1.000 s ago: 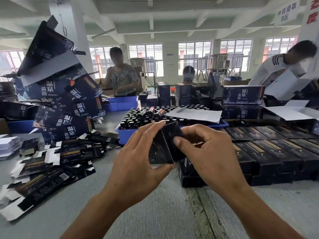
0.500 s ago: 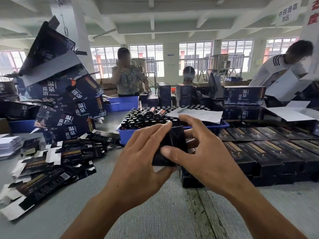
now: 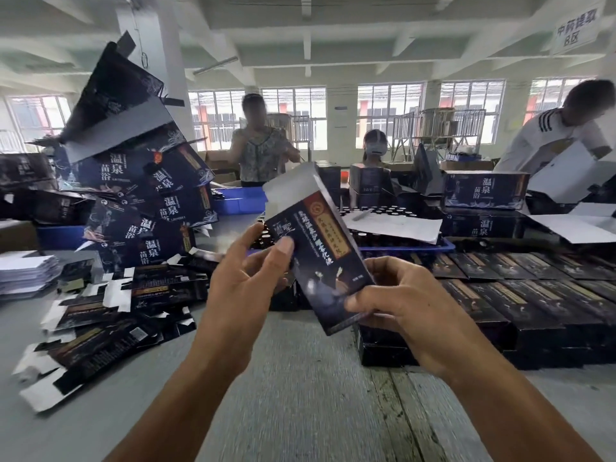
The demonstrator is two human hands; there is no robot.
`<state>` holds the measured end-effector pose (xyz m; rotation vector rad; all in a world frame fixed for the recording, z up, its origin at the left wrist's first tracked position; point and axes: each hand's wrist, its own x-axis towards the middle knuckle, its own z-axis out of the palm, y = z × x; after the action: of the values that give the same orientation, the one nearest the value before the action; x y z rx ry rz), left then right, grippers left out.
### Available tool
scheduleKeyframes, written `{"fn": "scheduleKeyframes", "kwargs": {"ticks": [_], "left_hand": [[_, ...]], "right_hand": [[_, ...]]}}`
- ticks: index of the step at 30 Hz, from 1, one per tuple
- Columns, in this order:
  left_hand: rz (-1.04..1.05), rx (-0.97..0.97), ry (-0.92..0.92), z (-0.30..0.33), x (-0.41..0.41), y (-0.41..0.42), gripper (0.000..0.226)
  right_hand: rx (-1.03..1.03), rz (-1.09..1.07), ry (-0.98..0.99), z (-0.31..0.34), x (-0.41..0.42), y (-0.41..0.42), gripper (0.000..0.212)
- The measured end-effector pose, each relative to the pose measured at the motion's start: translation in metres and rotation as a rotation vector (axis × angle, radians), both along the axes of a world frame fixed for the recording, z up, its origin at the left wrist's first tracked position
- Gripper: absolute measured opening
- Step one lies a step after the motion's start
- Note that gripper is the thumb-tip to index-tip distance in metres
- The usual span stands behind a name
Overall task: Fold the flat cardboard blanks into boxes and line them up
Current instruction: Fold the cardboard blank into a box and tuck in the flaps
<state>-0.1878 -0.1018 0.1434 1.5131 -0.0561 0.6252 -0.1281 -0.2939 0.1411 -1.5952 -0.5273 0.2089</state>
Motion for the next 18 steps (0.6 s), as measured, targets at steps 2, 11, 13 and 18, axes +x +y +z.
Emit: {"fn": "scheduleKeyframes", "kwargs": {"ticks": [2, 11, 13, 18], "left_hand": [[-0.093, -0.016, -0.028, 0.0, 0.0, 0.0, 0.054], [-0.172, 0.19, -0.04, -0.005, -0.001, -0.003, 0.071], [-0.177, 0.26, -0.058, -0.005, -0.002, -0.006, 0.069], [-0.168, 0.387, -0.135, -0.003, -0.006, -0.006, 0.056]], "right_hand": [[-0.121, 0.01, -0.053, -0.001, -0.003, 0.0, 0.053], [0.204, -0.112, -0.32, 0.009, -0.009, -0.008, 0.057], [0.209, -0.117, -0.358, 0.009, -0.009, -0.01, 0.052], [0.193, -0.084, -0.407, 0.009, -0.007, -0.012, 0.045]]}}
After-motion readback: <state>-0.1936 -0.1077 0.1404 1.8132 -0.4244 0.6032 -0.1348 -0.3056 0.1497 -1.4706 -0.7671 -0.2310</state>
